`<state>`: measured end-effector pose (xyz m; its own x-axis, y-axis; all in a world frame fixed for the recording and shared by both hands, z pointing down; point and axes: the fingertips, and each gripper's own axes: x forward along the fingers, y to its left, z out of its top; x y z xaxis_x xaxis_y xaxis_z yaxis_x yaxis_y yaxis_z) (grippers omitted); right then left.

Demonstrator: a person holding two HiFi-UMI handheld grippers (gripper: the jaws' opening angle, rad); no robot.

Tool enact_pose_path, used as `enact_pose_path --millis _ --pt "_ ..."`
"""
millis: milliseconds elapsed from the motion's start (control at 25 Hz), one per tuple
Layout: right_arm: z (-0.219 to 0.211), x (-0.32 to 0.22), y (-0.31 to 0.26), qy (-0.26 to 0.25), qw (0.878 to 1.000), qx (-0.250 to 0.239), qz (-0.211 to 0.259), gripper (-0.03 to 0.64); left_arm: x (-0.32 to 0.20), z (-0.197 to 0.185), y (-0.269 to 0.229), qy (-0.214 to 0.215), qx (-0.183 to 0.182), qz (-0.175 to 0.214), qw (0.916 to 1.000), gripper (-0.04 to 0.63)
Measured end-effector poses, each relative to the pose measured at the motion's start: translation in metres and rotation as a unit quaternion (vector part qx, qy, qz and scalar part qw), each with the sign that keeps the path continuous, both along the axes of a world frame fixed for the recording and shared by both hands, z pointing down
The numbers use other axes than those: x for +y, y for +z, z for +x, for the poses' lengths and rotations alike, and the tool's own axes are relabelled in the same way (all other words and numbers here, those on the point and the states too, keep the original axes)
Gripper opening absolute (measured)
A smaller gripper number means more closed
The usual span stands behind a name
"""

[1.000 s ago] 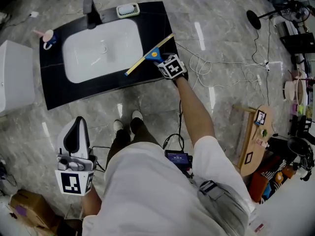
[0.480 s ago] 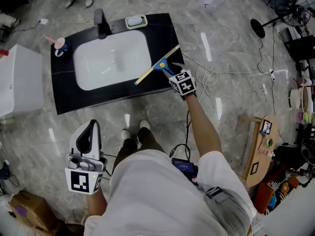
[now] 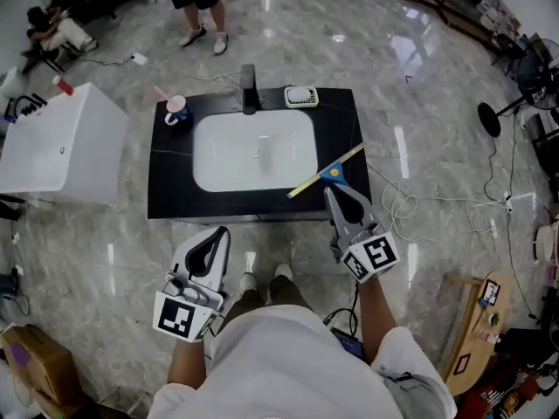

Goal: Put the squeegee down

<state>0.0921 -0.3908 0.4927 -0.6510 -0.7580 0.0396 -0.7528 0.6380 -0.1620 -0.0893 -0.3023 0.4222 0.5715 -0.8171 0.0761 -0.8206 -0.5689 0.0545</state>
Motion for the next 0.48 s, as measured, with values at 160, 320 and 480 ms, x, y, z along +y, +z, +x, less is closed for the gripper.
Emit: enact_pose_path --millis 160,320,480 --pt "-0.032 0.049 -0.081 -0.03 0.995 -0.071 0.058 -0.008 0.004 -0.005 -0.014 0.009 0.007 0.016 0.9998 0.005" --pt "-0.054 0.083 -0.125 -0.041 0.992 -0.051 0.106 -0.009 0.013 -0.015 -0.023 0.009 0.015 0.026 0.9995 0.005" --pt "-0.057 0.088 -0.126 -0.03 0.992 -0.004 0.119 -0.009 0.011 -0.027 -0.028 0.002 0.018 0.034 0.9992 0.005"
